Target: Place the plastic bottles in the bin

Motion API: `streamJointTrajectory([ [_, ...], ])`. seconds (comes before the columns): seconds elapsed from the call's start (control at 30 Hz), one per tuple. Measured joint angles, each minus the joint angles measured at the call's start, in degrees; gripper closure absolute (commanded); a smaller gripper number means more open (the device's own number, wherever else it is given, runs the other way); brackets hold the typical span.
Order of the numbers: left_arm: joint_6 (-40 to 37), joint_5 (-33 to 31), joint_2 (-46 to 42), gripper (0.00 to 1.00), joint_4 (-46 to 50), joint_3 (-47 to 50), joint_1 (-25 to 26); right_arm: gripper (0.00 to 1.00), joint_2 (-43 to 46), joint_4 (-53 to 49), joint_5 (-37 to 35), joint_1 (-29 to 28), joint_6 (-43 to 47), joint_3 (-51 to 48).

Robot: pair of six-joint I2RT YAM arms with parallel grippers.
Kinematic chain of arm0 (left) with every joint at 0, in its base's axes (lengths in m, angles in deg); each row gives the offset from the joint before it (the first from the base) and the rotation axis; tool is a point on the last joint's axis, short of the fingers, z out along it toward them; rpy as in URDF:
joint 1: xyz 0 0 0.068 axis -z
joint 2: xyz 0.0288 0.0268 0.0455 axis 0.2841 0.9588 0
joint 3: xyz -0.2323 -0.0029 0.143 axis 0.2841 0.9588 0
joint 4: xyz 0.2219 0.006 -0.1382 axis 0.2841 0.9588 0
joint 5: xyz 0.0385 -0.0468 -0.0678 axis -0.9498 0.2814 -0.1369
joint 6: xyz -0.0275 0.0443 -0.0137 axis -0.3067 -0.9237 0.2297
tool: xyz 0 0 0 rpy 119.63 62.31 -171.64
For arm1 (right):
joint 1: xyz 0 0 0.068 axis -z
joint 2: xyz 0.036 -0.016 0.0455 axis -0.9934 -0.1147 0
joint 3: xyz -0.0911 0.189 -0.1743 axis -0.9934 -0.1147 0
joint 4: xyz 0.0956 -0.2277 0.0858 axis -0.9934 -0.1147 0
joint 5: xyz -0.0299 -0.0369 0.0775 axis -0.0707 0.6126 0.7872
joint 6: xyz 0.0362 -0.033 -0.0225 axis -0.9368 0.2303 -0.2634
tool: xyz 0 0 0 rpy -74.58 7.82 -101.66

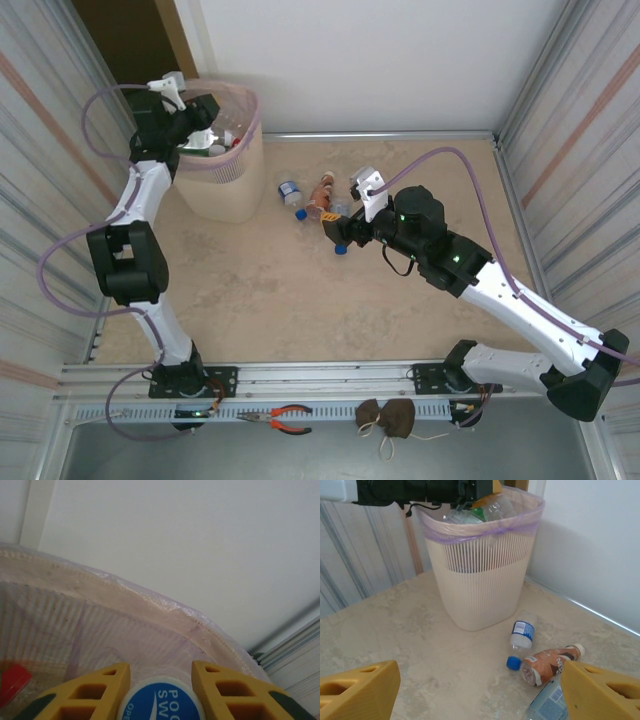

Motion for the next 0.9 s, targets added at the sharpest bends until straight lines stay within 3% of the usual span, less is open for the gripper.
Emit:
streamJointTrajectory([
  [0.2,-2.43,-0.13,-3.17,0.43,5.84,1.03,1.75,0.18,0.07,-0.04,0.00,0.00,0.00,0.00],
  [0.47,-7.19,-0.17,-10.25,0.35,16.26,2.73,3.76,0.18,0.96,-0.09,0.00,0.00,-0.02,0.00],
  [0.63,-10.82,-0.63,-12.66,0.36,21.97,0.98,4.04,0.18,0.96,-0.15,0.00,0.00,-0.02,0.00],
  [0.9,-16.17,-1.20,-11.91,0.50,30.53,-5.51,4.48,0.18,0.96,-0.35,-0.22,0.00,-0.04,0.00],
])
